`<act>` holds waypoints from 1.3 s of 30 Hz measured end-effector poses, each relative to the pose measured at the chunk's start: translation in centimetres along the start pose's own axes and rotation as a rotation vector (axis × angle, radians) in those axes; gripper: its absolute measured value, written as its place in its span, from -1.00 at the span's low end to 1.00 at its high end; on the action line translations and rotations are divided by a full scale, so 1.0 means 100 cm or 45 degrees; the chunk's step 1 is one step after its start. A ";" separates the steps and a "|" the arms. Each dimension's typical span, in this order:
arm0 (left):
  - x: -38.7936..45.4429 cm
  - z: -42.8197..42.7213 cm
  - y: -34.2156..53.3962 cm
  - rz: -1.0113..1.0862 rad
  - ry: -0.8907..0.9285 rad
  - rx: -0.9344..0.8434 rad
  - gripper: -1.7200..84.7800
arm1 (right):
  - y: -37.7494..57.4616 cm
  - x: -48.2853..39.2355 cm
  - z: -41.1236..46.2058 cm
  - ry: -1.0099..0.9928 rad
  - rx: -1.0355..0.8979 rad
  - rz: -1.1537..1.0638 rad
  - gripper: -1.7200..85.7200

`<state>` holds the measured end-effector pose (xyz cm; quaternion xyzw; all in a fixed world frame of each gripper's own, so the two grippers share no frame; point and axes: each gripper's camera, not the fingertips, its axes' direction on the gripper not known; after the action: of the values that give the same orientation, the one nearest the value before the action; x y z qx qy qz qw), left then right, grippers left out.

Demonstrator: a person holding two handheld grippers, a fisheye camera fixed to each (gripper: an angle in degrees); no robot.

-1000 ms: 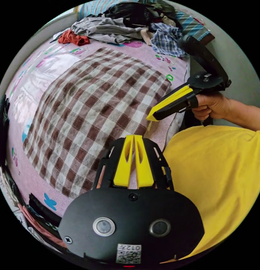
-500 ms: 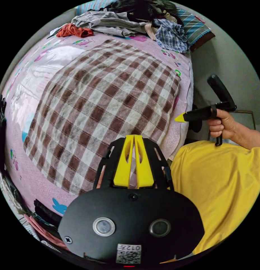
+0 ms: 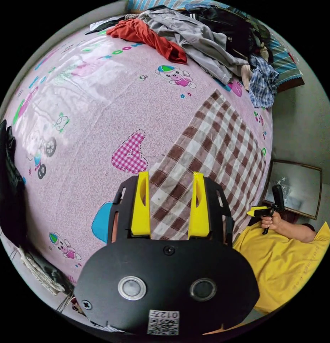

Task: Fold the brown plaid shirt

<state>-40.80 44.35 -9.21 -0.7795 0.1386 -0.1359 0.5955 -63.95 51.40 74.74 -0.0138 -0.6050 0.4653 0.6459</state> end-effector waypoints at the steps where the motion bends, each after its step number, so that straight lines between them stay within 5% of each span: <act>1: -0.004 0.007 -0.021 0.054 0.039 -0.046 -0.59 | -0.001 0.006 -0.005 -0.022 -0.010 0.000 -0.78; 8: -0.013 0.045 -0.100 0.361 0.111 -0.320 -0.56 | -0.010 0.032 -0.029 -0.094 -0.071 0.009 -0.80; 13: -0.031 0.065 -0.134 0.480 0.403 -0.446 -0.57 | -0.019 0.040 -0.041 -0.107 -0.160 -0.060 -0.81; 21: -0.077 0.083 -0.172 0.427 0.450 -0.390 -0.60 | -0.029 0.049 -0.059 -0.127 -0.243 -0.093 -0.81; 39: -0.088 0.208 -0.203 0.659 0.942 -0.740 -0.62 | -0.041 0.042 -0.068 -0.119 -0.361 -0.152 -0.82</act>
<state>-40.02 71.31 4.71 -0.7526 0.5590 -0.2061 0.2804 -56.87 55.36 78.49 -0.0471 -0.6937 0.3362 0.6353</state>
